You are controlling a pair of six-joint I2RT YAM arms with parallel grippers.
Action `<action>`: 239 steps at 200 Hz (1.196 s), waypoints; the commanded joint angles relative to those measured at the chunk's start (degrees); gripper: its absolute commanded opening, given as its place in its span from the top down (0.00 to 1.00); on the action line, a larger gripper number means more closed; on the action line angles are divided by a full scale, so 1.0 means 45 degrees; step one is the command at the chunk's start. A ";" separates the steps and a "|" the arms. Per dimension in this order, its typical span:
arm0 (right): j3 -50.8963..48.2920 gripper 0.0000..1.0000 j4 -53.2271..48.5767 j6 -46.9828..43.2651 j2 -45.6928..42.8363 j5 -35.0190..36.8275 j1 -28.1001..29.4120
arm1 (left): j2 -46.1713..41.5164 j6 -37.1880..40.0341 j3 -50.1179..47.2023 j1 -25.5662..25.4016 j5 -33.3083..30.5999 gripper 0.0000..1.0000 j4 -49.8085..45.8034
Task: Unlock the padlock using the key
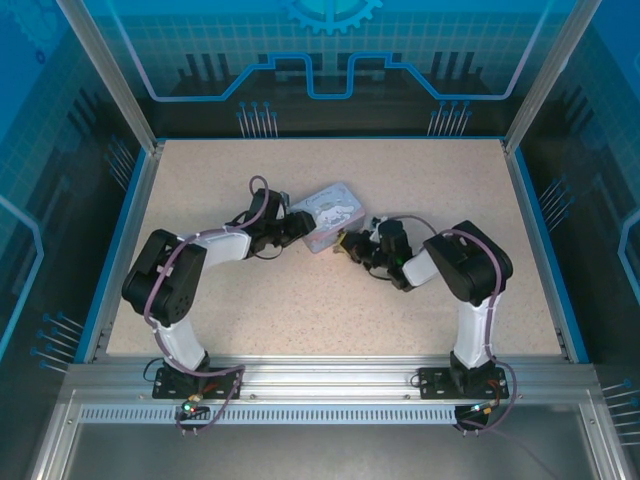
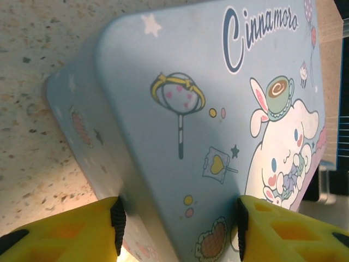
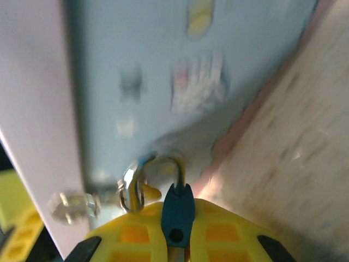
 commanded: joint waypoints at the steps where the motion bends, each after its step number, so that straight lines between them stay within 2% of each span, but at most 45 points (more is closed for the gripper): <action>1: 0.0632 1.00 -0.2093 -0.0818 -0.0869 -0.0250 -0.1140 | 0.1414 0.0302 -0.0765 -0.0281 -0.0333 0.48 -0.3404; 44: 0.0395 1.00 -0.4514 -0.2316 -0.2048 -0.0681 -0.2038 | 0.1282 0.0267 -0.0813 -0.0285 -0.0259 0.45 -0.3130; 73: -0.0146 1.00 -0.6033 -0.3208 -0.3005 -0.0539 -0.2140 | 0.0361 0.0414 -0.0944 -0.0282 -0.0164 0.23 -0.2988; 99: -0.0718 1.00 -0.7883 -0.4082 -0.4238 0.0125 -0.2262 | -0.0900 0.0453 -0.0935 -0.0281 -0.0157 0.09 -0.3241; 102: -0.0786 1.00 -0.7982 -0.4147 -0.4385 0.0173 -0.2295 | -0.1053 0.0437 -0.0941 -0.0281 -0.0147 0.03 -0.3273; 109: -0.0942 0.90 -0.8563 -0.4301 -0.4711 0.0347 -0.2370 | -0.1417 0.0416 -0.0923 -0.0279 -0.0140 0.01 -0.3380; 126: -0.1267 0.49 -0.9440 -0.4673 -0.5669 0.0670 -0.2532 | -0.2467 0.0381 -0.0911 -0.0262 -0.0327 0.01 -0.3627; 138: -0.1320 0.24 -1.0309 -0.4995 -0.6552 0.1080 -0.2648 | -0.3252 0.0475 -0.0883 -0.0262 -0.0626 0.01 -0.3938; 147: -0.1248 0.11 -1.1113 -0.5349 -0.7256 0.1382 -0.2731 | -0.3838 0.0601 -0.0751 -0.0196 -0.0921 0.01 -0.4358; 151: -0.1202 0.02 -1.1454 -0.5502 -0.7584 0.1488 -0.2776 | -0.4090 0.0688 -0.0674 -0.0175 -0.1044 0.01 -0.4568; 189: 0.0008 0.00 -1.4843 -0.7264 -1.0463 0.2806 -0.3411 | -0.6308 0.1503 -0.0228 0.0514 -0.2967 0.01 -0.6368; 207: 0.1041 0.00 -1.6333 -0.8234 -1.0971 0.4239 -0.3579 | -0.7168 0.2184 -0.0283 0.0916 -0.4399 0.01 -0.6762; 225: 0.1817 0.00 -1.6954 -0.8993 -1.0836 0.5961 -0.3757 | -0.7963 0.3583 -0.0938 0.1100 -0.6488 0.01 -0.6196; 239: 0.1682 0.00 -1.6377 -0.9406 -1.0651 0.7846 -0.3754 | -0.8558 0.4911 -0.2059 0.1215 -0.8189 0.01 -0.4626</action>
